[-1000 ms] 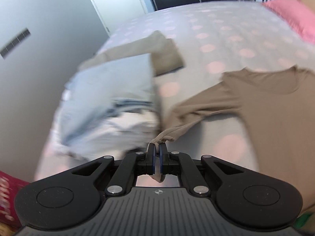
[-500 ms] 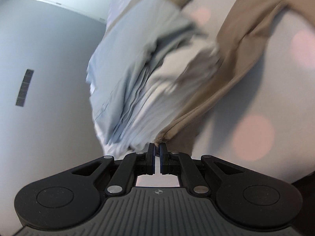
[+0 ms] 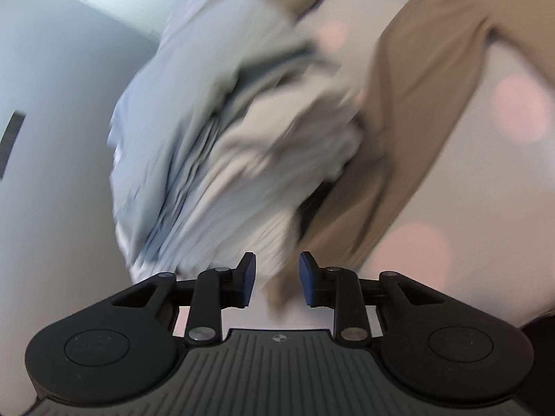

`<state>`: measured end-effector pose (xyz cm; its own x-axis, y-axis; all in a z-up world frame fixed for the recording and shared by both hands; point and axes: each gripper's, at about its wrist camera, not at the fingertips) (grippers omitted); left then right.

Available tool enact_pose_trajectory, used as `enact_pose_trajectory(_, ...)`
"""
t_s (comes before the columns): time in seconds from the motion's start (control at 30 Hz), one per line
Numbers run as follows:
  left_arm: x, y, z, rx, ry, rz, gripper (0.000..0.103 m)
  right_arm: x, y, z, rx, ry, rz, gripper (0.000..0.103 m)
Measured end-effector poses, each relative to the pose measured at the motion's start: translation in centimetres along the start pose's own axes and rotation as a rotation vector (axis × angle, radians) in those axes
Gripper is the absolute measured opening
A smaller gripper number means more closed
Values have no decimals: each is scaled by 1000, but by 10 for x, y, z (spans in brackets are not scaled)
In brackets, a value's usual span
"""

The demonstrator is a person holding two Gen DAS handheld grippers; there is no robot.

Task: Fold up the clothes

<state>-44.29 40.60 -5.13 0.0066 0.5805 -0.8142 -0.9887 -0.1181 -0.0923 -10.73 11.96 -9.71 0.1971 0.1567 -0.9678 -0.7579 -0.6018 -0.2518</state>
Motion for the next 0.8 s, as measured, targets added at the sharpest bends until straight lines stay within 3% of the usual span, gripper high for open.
enact_pose_trajectory(0.43,-88,-37,-82,51,313,-239,26,0,72,-20,1,-56,135,31)
enact_pose_trajectory(0.63,-100,-38,-159,268,410,-185,26,15,122,-20,-93,-50,287,30)
enact_pose_trajectory(0.8,-95,-27,-192,394,477,-131,26,35,139,-20,-141,-24,358,31)
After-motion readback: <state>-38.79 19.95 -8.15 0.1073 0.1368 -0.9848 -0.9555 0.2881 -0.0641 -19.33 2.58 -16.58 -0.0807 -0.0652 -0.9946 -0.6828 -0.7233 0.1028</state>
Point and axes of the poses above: each gripper's, at about its wrist camera, not at the fingertips, and x roughly the way its jaws point, z to its left, y to its underside, and after that the axes turned 10 degrees about x, right-handed
